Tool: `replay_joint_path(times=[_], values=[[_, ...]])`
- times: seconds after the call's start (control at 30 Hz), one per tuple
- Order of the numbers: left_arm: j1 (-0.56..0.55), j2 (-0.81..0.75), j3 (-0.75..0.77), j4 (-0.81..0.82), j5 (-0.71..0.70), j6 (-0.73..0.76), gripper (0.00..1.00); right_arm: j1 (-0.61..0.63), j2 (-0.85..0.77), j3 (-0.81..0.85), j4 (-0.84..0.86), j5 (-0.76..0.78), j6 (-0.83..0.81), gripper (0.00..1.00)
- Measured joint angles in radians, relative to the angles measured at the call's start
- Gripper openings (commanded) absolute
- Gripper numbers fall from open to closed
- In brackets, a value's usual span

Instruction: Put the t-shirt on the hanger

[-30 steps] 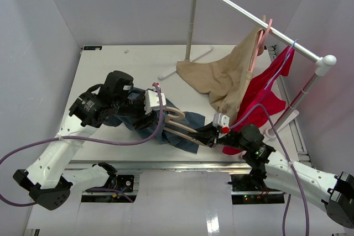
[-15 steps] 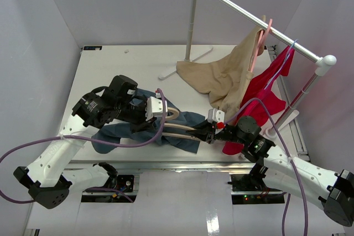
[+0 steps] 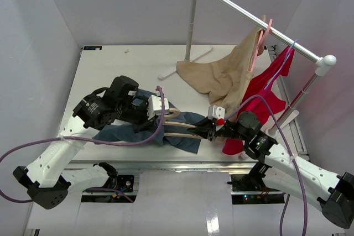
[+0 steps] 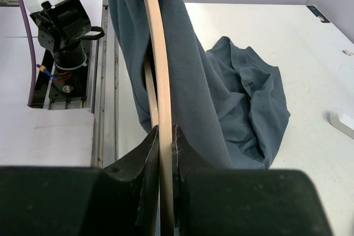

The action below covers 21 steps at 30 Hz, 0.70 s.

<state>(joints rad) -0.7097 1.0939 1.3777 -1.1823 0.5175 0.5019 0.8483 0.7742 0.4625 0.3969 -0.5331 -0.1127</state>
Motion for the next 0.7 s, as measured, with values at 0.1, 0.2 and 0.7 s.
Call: replay_joint_path(times=[0.1, 0.2, 0.7], values=[[-0.005, 0.001, 0.000, -0.001, 0.001, 0.001, 0.06, -0.005, 0.001, 0.004, -0.008, -0.009, -0.002, 0.08], [-0.006, -0.001, -0.004, 0.012, -0.015, -0.018, 0.64, -0.016, 0.005, 0.018, -0.030, -0.021, -0.009, 0.08], [-0.009, -0.057, 0.006, 0.047, -0.162, -0.065, 0.71, -0.029, -0.026, 0.057, -0.115, -0.111, -0.057, 0.08]])
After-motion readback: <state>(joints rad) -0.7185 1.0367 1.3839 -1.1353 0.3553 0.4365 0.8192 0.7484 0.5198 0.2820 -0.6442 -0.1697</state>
